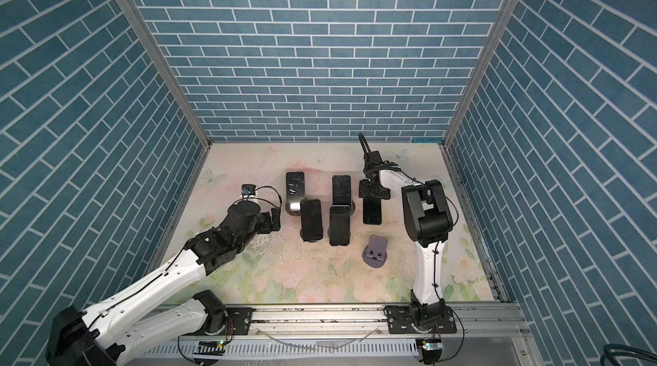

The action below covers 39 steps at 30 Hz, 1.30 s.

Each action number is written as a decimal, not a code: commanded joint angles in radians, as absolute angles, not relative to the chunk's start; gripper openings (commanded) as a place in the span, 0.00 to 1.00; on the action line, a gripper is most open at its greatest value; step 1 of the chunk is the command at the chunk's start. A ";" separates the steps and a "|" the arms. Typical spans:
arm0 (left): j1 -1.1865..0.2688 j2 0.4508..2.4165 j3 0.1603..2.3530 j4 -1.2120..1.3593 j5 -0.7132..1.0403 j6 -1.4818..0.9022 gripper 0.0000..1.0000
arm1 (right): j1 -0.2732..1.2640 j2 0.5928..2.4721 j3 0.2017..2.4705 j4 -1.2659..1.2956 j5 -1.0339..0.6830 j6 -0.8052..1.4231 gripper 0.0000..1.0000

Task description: Remove the phone from the phone stand

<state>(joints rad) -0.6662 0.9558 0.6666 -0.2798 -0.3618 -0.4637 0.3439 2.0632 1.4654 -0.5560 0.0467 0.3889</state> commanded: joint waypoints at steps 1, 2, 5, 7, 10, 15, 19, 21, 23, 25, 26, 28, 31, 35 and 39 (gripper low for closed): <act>-0.672 0.959 0.689 -0.299 -0.367 -0.451 1.00 | 0.339 2.015 1.500 -0.633 0.077 0.426 0.78; -0.671 0.959 0.689 -0.299 -0.367 -0.450 1.00 | 0.340 2.000 1.502 -0.644 0.087 0.426 0.78; -0.671 0.959 0.687 -0.296 -0.368 -0.447 1.00 | 0.340 1.933 1.492 -0.676 0.130 0.424 0.78; -0.671 0.963 0.686 -0.293 -0.368 -0.446 1.00 | 0.340 1.891 1.487 -0.702 0.148 0.422 0.78; -0.671 0.965 0.684 -0.286 -0.367 -0.446 1.00 | 0.342 1.827 1.469 -0.735 0.156 0.422 0.79; -0.672 0.972 0.682 -0.279 -0.360 -0.445 1.00 | 0.355 1.695 1.402 -0.788 0.164 0.449 0.82; -0.671 0.972 0.679 -0.278 -0.357 -0.446 1.00 | 0.392 1.582 1.327 -0.838 0.194 0.483 0.85; -0.672 0.971 0.680 -0.276 -0.355 -0.446 1.00 | 0.420 1.532 1.292 -0.868 0.217 0.505 0.88; -0.672 0.966 0.678 -0.275 -0.349 -0.448 1.00 | 0.459 1.479 1.255 -0.897 0.244 0.536 0.91; -0.671 0.961 0.675 -0.272 -0.345 -0.449 1.00 | 0.492 1.429 1.220 -0.918 0.256 0.574 0.93; -0.671 0.957 0.672 -0.270 -0.343 -0.451 1.00 | 0.508 1.405 1.200 -0.924 0.258 0.597 0.93; -0.671 0.952 0.670 -0.271 -0.339 -0.449 1.00 | 0.543 1.354 1.160 -0.923 0.247 0.643 0.94; -0.671 0.945 0.670 -0.282 -0.342 -0.444 1.00 | 0.595 1.279 1.103 -0.923 0.245 0.712 0.96; -0.672 0.932 0.665 -0.291 -0.349 -0.440 1.00 | 0.643 1.223 1.044 -0.950 0.258 0.784 0.96; -0.671 0.919 0.652 -0.285 -0.350 -0.440 1.00 | 0.682 1.206 1.011 -0.970 0.258 0.824 0.96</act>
<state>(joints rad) -0.6662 0.9360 0.6666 -0.2790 -0.3462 -0.4538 0.6613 1.2190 1.0466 -0.9123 0.2264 0.7338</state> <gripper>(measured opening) 0.995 0.959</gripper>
